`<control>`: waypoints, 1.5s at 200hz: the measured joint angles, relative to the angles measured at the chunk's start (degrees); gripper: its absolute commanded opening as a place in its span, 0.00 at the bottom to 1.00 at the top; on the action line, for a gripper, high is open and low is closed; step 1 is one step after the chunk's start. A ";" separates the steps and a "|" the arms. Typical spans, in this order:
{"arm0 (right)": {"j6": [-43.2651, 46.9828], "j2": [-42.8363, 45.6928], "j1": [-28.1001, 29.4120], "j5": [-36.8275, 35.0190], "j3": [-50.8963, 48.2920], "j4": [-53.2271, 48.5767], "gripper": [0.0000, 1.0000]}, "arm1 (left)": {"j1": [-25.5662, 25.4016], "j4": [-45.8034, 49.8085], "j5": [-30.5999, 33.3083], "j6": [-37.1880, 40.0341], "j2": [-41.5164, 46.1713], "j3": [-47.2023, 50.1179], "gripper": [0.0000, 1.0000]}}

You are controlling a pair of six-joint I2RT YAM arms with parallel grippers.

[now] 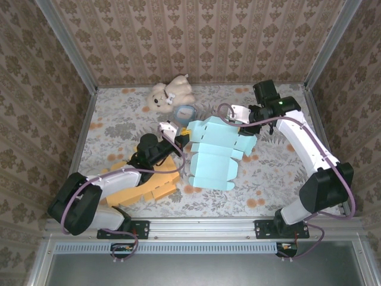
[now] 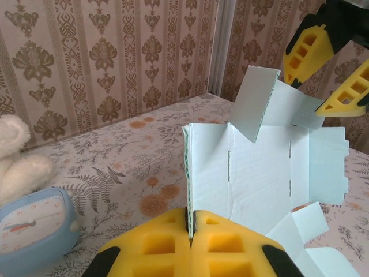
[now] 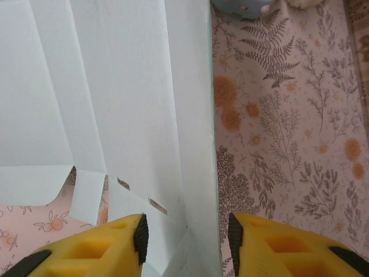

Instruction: Fold the paper box

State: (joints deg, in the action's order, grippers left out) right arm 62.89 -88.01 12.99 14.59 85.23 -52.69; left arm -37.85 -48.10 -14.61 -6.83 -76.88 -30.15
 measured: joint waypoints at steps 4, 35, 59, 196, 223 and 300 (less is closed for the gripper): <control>0.02 -0.15 -0.04 0.13 0.00 0.00 0.42 | 0.00 0.00 -0.02 0.00 -0.02 0.00 0.00; 0.39 -0.24 -0.09 0.92 0.02 0.00 0.39 | -0.17 0.00 -0.22 0.02 -0.04 0.00 0.00; 0.85 -0.31 -0.09 0.92 0.02 -0.02 0.34 | -0.46 -0.02 -0.31 0.02 -0.04 0.00 0.00; 1.64 -2.49 -0.52 3.17 0.68 -2.10 0.25 | -1.51 -1.40 -0.39 0.07 -0.55 0.00 0.00; 1.64 -2.49 -0.52 3.67 1.31 -2.34 0.27 | -1.51 -1.42 -0.24 0.26 -1.07 0.00 0.00; 1.64 -2.47 -0.59 3.85 1.90 -3.30 0.23 | -2.25 -1.40 0.26 0.46 -1.29 0.00 0.00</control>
State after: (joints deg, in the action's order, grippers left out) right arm 64.53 -90.48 12.40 18.44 87.13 -55.99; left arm -40.10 -49.50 -14.35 -6.37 -78.17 -30.15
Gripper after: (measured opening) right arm 0.234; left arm 0.049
